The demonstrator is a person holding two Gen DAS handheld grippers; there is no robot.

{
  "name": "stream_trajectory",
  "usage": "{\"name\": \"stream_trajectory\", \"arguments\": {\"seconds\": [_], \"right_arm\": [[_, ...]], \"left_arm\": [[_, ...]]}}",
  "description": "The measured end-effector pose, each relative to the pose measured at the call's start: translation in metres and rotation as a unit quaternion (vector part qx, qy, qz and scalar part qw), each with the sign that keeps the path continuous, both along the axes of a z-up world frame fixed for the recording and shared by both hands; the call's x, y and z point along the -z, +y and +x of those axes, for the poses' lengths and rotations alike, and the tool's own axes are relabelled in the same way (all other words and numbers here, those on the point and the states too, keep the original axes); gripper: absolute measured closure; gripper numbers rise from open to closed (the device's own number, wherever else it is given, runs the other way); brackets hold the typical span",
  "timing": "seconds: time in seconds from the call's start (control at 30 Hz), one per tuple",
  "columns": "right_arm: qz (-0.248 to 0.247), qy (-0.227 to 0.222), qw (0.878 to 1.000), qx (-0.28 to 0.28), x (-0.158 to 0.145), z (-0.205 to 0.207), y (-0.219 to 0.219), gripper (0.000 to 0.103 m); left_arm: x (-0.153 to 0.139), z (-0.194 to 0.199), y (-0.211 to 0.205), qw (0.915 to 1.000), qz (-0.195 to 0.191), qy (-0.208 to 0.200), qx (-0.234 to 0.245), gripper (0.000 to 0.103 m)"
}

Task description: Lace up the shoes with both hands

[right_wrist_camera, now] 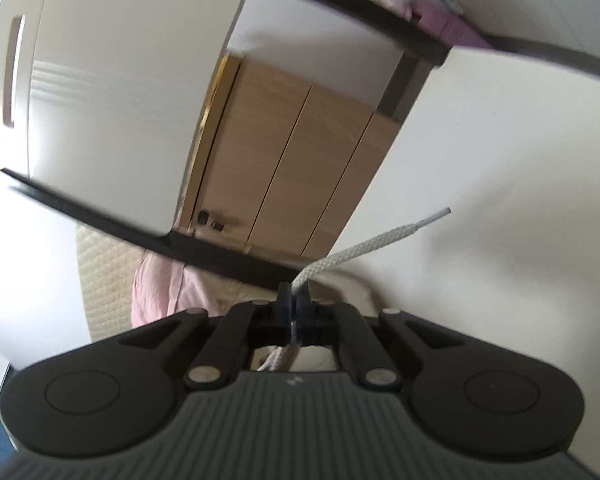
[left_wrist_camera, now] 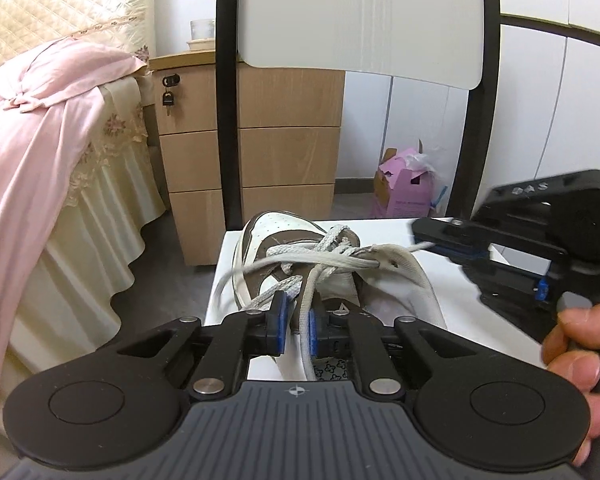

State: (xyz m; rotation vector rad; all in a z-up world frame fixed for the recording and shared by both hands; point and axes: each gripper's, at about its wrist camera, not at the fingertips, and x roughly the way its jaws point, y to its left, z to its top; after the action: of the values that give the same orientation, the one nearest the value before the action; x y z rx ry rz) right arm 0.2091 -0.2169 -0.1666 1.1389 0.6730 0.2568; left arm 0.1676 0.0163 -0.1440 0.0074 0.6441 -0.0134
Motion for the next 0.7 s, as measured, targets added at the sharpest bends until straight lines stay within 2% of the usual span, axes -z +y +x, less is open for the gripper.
{"name": "stream_trajectory", "arguments": {"seconds": [0.2, 0.33, 0.47, 0.6, 0.7], "right_arm": [[-0.023, -0.008, 0.999, 0.047, -0.007, 0.001, -0.042, 0.101], [-0.045, -0.012, 0.995, 0.086, -0.014, -0.002, -0.083, 0.101], [-0.097, -0.02, 0.987, 0.123, -0.024, -0.006, -0.131, 0.101], [-0.141, -0.027, 0.982, 0.12, -0.03, -0.008, -0.161, 0.1], [-0.167, -0.023, 0.979, 0.115, -0.038, -0.011, -0.17, 0.094]], "left_arm": [[-0.001, 0.001, 0.007, 0.9994, -0.027, 0.005, -0.02, 0.09], [0.0, -0.001, 0.004, 0.9996, -0.018, 0.006, -0.023, 0.09], [0.0, -0.001, 0.004, 0.9994, -0.019, 0.008, -0.026, 0.09], [0.001, -0.002, 0.002, 0.9996, -0.01, 0.003, -0.025, 0.089], [0.001, -0.003, 0.003, 0.9996, -0.015, 0.0, -0.025, 0.087]]}}
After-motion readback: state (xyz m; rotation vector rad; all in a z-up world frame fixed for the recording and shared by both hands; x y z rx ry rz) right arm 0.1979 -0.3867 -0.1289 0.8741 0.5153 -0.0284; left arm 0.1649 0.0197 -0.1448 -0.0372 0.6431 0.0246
